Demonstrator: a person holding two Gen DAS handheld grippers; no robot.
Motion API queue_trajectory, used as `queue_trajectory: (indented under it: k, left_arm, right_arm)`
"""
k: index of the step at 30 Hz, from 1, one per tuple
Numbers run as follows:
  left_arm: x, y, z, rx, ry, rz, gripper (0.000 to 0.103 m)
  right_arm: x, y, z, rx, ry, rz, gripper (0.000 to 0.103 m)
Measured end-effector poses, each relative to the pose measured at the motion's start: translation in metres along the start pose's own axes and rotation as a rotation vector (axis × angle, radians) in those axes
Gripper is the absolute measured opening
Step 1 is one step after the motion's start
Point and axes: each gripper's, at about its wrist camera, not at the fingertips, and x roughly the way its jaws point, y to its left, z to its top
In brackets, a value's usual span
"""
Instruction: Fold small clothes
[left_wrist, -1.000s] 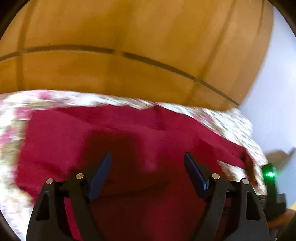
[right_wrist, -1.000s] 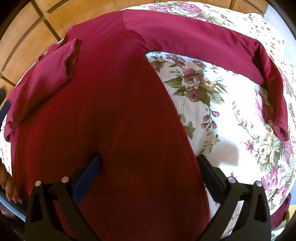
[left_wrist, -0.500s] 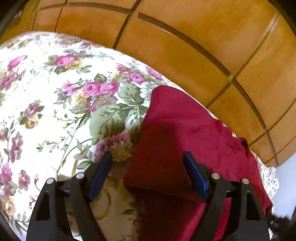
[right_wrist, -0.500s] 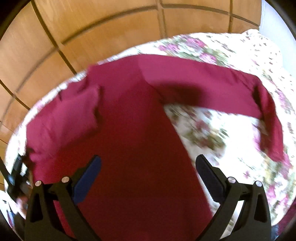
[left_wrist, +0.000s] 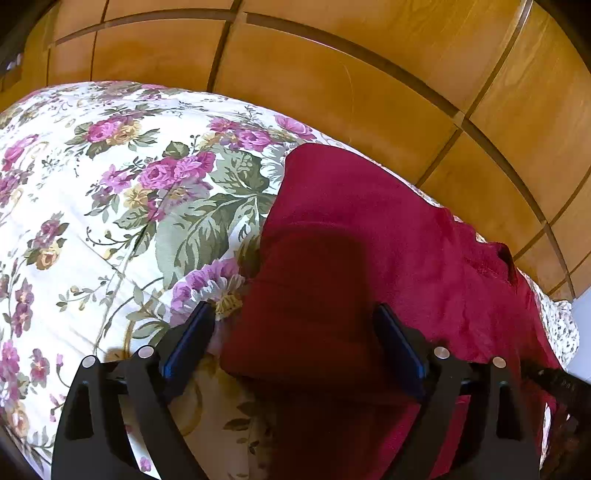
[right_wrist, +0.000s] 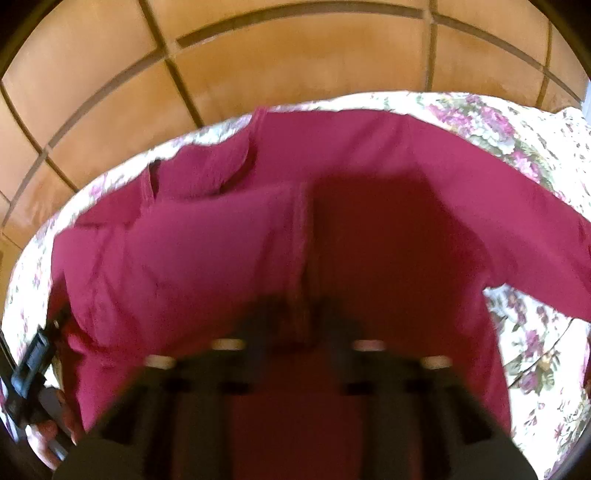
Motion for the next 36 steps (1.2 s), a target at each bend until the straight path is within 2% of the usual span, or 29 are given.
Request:
queue_trajectory:
  k: [1, 2, 4, 5, 7, 9, 10, 11, 13, 16, 17, 19, 22, 23, 25, 27, 30, 33, 34, 35, 36]
  left_arm:
    - [0.001, -0.001, 0.0, 0.002, 0.001, 0.0, 0.088]
    - [0.002, -0.002, 0.0, 0.008, 0.004, 0.005, 0.088]
    - [0.003, -0.004, 0.0, 0.022, 0.007, 0.022, 0.088]
    - [0.003, -0.005, 0.0, 0.025, 0.009, 0.026, 0.088]
    - [0.002, -0.004, 0.0, 0.022, 0.009, 0.02, 0.089]
    - [0.001, -0.002, 0.0, 0.013, 0.006, 0.009, 0.09]
    - [0.001, -0.002, 0.0, 0.01, 0.005, 0.006, 0.09]
    - [0.001, -0.002, 0.0, 0.009, 0.004, 0.005, 0.09]
    - [0.0, -0.002, 0.0, 0.006, 0.003, 0.001, 0.09]
    - [-0.001, -0.001, 0.0, -0.001, 0.001, -0.011, 0.091]
    - [-0.001, 0.0, 0.001, -0.002, 0.001, -0.017, 0.092]
    - [-0.003, 0.0, 0.0, -0.005, -0.002, -0.021, 0.092]
    - [-0.007, 0.004, 0.0, -0.019, -0.017, -0.034, 0.093]
    - [-0.011, 0.005, -0.001, -0.029, -0.034, -0.04, 0.093]
    - [-0.021, 0.01, -0.003, -0.053, -0.078, -0.065, 0.093]
    - [-0.028, 0.011, -0.004, -0.059, -0.109, -0.085, 0.093]
    - [-0.037, 0.009, -0.006, -0.042, -0.142, -0.101, 0.093]
    - [-0.039, 0.007, -0.007, -0.026, -0.146, -0.11, 0.093]
    - [-0.04, 0.007, -0.007, -0.025, -0.147, -0.11, 0.093]
    - [-0.04, 0.006, -0.008, -0.028, -0.147, -0.109, 0.093]
    - [-0.04, 0.007, -0.008, -0.031, -0.147, -0.109, 0.093]
  right_arm:
    - [-0.003, -0.007, 0.003, 0.047, -0.006, 0.024, 0.006]
    - [-0.003, -0.012, 0.004, 0.08, -0.006, 0.038, 0.0]
    - [0.005, -0.02, 0.002, 0.056, 0.025, -0.054, 0.0]
    - [0.011, -0.023, -0.001, 0.041, 0.037, -0.056, 0.0]
    - [0.01, -0.034, -0.004, 0.089, 0.002, 0.016, 0.001]
    - [0.001, -0.043, 0.0, 0.164, 0.01, 0.087, 0.027]
    - [-0.007, -0.046, 0.0, 0.19, -0.014, 0.107, 0.06]
    - [-0.018, -0.049, -0.001, 0.214, -0.055, 0.097, 0.075]
    - [-0.033, -0.056, -0.003, 0.239, -0.086, 0.047, 0.076]
    - [-0.051, -0.079, -0.009, 0.249, -0.07, -0.185, 0.077]
    - [-0.058, -0.091, -0.011, 0.25, -0.071, -0.3, 0.081]
    - [-0.069, -0.113, -0.007, 0.263, -0.086, -0.415, 0.091]
    - [-0.085, -0.152, -0.013, 0.254, -0.076, -0.586, 0.097]
    - [-0.089, -0.166, -0.016, 0.238, -0.059, -0.649, 0.098]
    - [-0.092, -0.189, -0.027, 0.222, -0.027, -0.715, 0.098]
    - [-0.091, -0.205, -0.032, 0.221, 0.014, -0.744, 0.098]
    - [-0.081, -0.22, -0.037, 0.22, 0.076, -0.729, 0.098]
    - [-0.08, -0.228, -0.046, 0.213, 0.115, -0.721, 0.093]
    - [-0.079, -0.231, -0.047, 0.222, 0.116, -0.702, 0.079]
    - [-0.08, -0.232, -0.05, 0.235, 0.117, -0.679, 0.06]
    - [-0.081, -0.236, -0.052, 0.264, 0.124, -0.637, 0.051]
